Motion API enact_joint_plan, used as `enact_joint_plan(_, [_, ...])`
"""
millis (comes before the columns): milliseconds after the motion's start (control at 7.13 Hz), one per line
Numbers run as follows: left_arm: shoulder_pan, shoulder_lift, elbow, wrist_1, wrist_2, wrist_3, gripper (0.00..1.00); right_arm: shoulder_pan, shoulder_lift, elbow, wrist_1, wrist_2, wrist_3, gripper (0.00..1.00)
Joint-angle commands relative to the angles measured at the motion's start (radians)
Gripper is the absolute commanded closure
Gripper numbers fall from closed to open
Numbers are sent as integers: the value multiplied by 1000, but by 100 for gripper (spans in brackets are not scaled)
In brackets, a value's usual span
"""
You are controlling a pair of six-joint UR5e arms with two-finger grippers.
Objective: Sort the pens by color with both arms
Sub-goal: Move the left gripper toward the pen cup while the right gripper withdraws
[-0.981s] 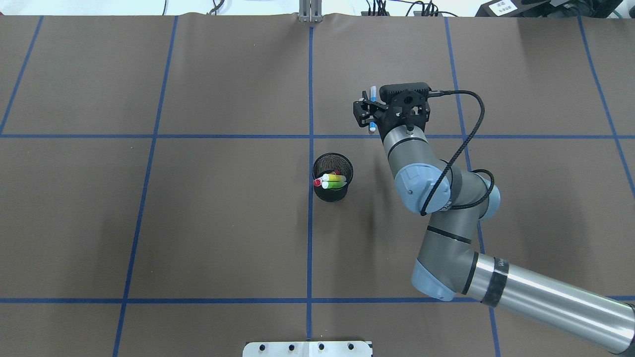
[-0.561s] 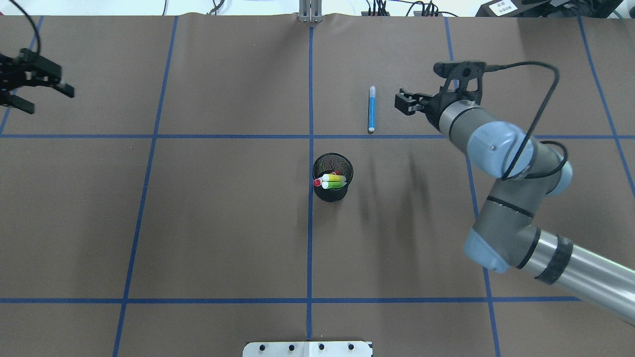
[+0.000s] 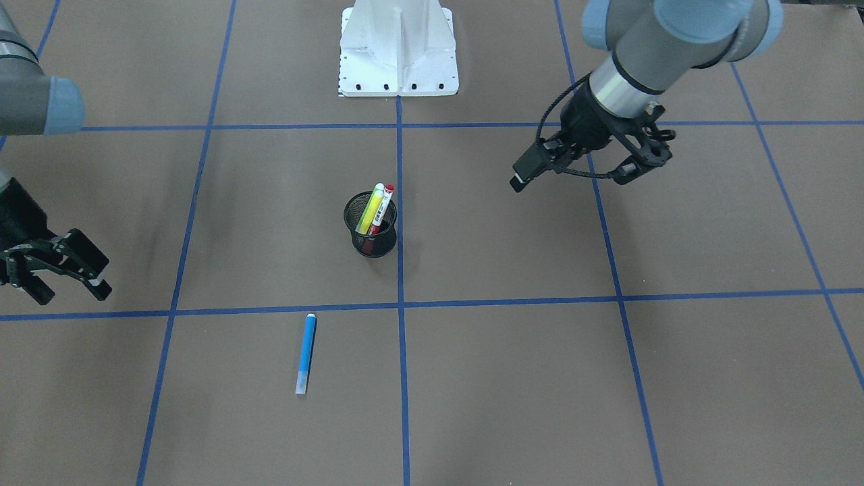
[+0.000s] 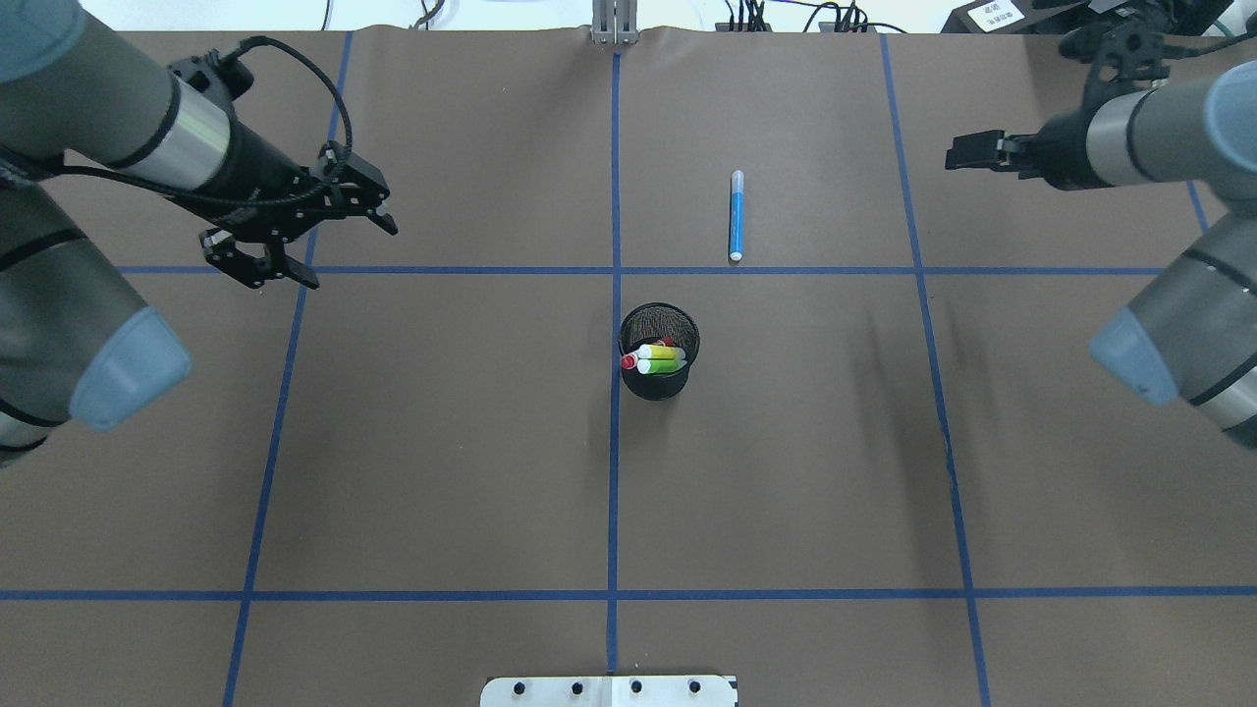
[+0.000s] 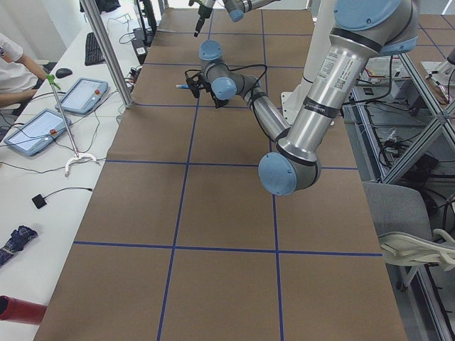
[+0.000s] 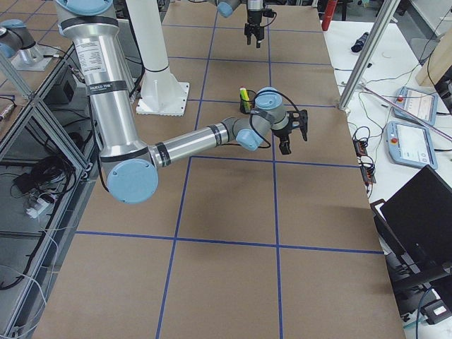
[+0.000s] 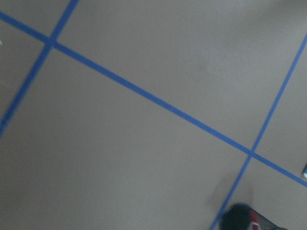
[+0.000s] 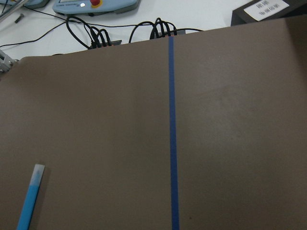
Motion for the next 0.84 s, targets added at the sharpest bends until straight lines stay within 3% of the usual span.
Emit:
enact_joint_plan(0, [155, -103, 51, -1, 92, -255, 0, 48, -46, 34, -34, 108, 1, 0])
enact_joint_plan(140, [211, -123, 62, -7, 216, -332, 0, 48, -51, 35, -35, 110, 1, 0])
enact_joint_plan(280, [258, -130, 94, -47, 256, -400, 1, 48, -52, 35, -34, 110, 0, 0])
enact_joint_plan(701, [263, -211, 233, -156, 260, -566, 10, 68, -48, 36, -79, 185, 1, 0])
